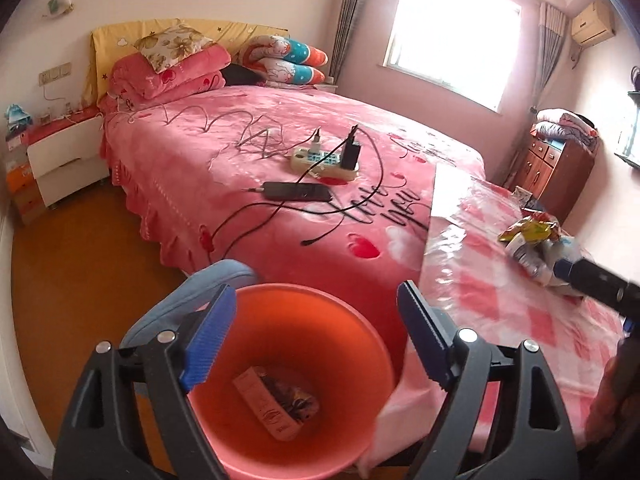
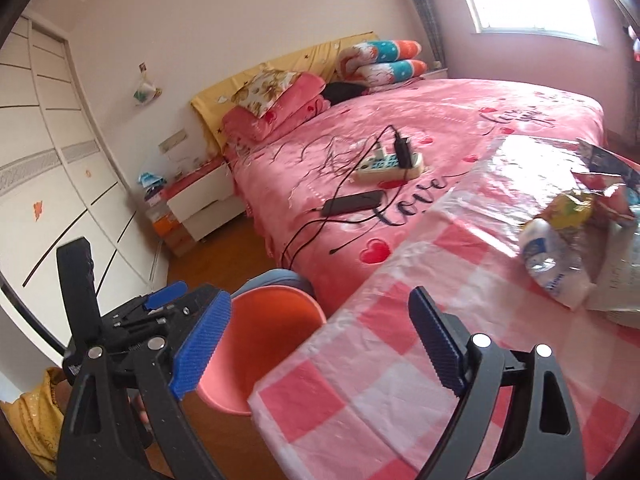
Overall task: Collect trash
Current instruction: 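Bring both tools back over the table items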
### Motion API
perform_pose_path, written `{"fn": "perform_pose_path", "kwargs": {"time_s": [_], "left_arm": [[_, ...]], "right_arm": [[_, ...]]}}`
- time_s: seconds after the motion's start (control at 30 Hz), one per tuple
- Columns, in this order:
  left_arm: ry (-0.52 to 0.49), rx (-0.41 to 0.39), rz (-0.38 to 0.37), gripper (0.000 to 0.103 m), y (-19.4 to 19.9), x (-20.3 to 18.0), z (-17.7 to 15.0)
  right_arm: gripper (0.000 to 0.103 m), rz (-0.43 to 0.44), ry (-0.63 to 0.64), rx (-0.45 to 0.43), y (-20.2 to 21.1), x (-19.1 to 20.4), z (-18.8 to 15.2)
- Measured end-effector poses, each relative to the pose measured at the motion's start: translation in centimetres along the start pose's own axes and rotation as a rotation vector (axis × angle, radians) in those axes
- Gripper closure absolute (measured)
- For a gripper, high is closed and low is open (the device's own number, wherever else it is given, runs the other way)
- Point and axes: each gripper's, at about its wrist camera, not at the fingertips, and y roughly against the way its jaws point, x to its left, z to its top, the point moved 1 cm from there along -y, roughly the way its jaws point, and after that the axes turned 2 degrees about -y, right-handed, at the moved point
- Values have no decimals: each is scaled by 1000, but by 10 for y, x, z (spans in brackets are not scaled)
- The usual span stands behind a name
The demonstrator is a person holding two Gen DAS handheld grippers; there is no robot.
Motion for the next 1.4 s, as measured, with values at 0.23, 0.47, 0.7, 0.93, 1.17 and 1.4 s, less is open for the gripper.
{"fn": "perform_pose_path", "kwargs": {"time_s": [0.23,0.47,0.7,0.93,1.17,1.4], "left_arm": [[-151,75,45,18,-7,-52,12],[-215,160,6,18,-21,-91,9],[-304,156,-39,18,-22,-143,18],[-419,159,-119,18,-26,-209,29],[-557,137,-275,18,-36,-296,82],[-881,213,-431,18,-99,-417,132]], "right_arm": [[11,-30,-60,-57,30,-33,-4],[8,-66,-137,-104,61,-70,-4],[8,-103,-234,-159,91,-113,-6],[8,-155,-331,-220,121,-160,-8],[8,-203,-489,-280,154,-222,-16],[8,-224,-590,-322,178,-267,-24]]}}
